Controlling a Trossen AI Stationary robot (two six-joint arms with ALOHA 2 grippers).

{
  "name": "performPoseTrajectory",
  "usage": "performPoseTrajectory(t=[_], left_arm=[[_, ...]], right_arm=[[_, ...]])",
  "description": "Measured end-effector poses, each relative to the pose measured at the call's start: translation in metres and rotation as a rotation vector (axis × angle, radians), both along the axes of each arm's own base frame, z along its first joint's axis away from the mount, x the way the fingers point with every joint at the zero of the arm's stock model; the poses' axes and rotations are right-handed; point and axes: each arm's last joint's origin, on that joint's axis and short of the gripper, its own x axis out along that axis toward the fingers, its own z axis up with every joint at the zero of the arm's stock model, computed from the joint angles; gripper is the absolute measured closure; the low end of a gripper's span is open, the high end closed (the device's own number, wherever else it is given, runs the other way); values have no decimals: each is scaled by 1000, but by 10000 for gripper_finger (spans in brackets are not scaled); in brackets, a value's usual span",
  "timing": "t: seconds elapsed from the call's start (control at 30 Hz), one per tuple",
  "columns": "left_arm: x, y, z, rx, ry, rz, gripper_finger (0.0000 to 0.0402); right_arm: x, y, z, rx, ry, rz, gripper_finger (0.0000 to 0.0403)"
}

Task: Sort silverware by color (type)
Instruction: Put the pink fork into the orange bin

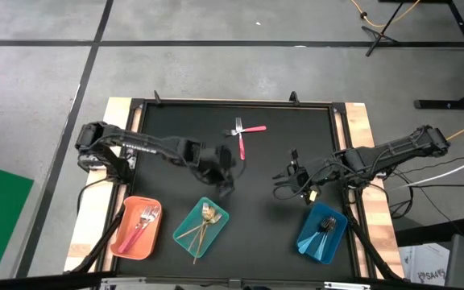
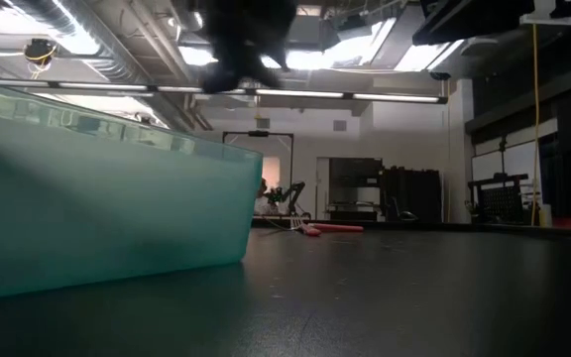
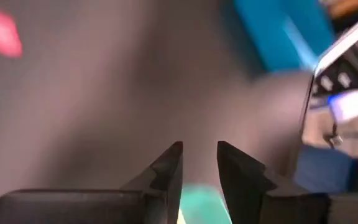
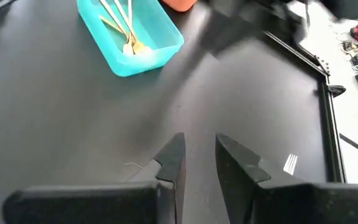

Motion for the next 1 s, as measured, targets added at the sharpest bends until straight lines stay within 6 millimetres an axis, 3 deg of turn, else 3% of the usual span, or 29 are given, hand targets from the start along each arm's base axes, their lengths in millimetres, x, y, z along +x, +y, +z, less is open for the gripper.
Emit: performPoseTrajectory(t=[0.23,0.47,0.7,1.0], left_arm=[[14,76,16,307,-269,4,309],[15,138,18,530,-361,50,308],[22,179,-14,591,-310,76,308],[29,209,-61,565,-221,107,308]], right_arm=[[0,0,1,77,-2,-51,327],[0,0,1,116,0,-78,327],[1,0,1,113,-6,-88,327],[1,-1,1,96,-14,-115,327]])
